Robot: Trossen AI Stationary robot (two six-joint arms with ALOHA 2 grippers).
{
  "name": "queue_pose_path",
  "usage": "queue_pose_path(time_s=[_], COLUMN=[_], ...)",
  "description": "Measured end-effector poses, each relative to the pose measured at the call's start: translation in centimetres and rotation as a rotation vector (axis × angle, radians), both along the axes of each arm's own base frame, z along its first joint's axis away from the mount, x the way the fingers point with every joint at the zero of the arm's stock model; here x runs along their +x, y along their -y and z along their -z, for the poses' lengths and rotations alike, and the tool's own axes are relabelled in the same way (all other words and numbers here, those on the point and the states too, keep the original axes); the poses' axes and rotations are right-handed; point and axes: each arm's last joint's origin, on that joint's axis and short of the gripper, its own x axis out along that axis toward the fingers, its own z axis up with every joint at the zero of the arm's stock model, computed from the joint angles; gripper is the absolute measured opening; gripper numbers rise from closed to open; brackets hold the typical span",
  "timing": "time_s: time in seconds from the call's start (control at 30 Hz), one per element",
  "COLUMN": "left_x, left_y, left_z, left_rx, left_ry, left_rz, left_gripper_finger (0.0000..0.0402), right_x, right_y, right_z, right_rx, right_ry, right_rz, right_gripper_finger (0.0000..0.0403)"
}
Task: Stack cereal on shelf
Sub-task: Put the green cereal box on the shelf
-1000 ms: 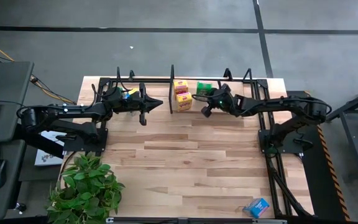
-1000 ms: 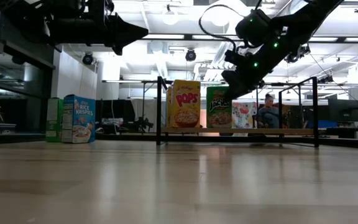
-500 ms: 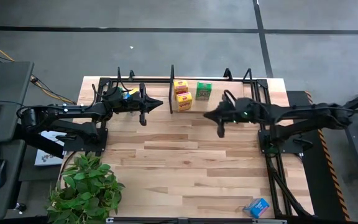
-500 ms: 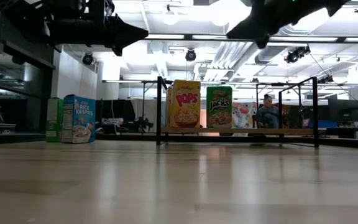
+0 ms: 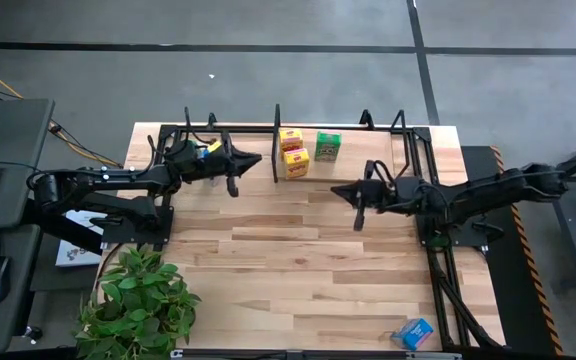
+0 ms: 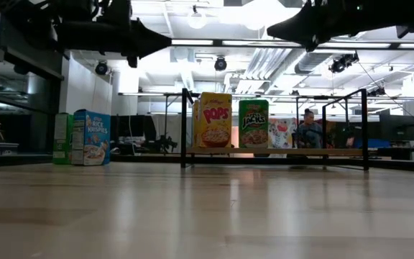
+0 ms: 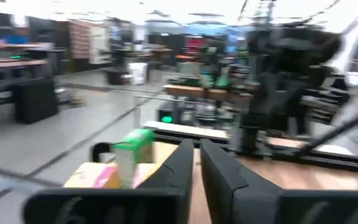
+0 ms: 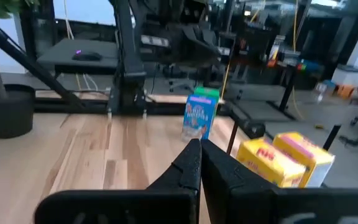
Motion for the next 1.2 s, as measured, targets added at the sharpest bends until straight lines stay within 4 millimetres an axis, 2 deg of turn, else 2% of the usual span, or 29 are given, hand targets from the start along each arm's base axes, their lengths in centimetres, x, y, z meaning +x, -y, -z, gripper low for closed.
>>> queue_pose_path(time_s=[0.1,0.27,0.43,0.53,0.67,0.8,1.0,1.2], left_x=[0.3,1.2,1.1,0.5,-0.8,-2.3,-4.6,-6.0], left_y=[-0.3,-1.4,-2.5,-3.1,-3.1,-2.5,-1.7,-2.5], left_z=[-0.5,-2.6,-4.6,-6.2,-8.8,-10.0,-7.3,-4.0], left_rx=[-0.015,-0.046,-0.088,-0.109,-0.154,-0.232,-0.366,-0.434], left_ry=[-0.032,-0.174,-0.356,-0.473,-0.603,-0.749,-1.031,-1.123], left_rz=[-0.039,-0.094,-0.292,-0.424,-0.594,-0.65,-0.738,-0.878], left_gripper_finger=[0.0065,0.0167,0.0267,0.0301,0.0311,0.031,0.0312,0.0312], right_x=[0.0,0.0,0.0,0.0,0.0,0.0,0.0,0.1], right_y=[0.0,0.0,0.0,0.0,0.0,0.0,-0.1,-0.2], right_z=[0.0,-0.1,-0.1,-0.1,-0.1,-0.1,-0.1,-0.1], right_rx=[-0.005,-0.001,0.026,0.028,0.028,0.029,0.029,0.031], right_ry=[-0.001,-0.001,0.005,0.006,0.006,0.006,0.005,0.005], right_rz=[-0.001,-0.006,-0.007,-0.008,-0.009,-0.009,-0.02,-0.053], right_gripper_finger=[0.0,0.0,0.0,0.0,0.0,0.0,0.0,0.0])
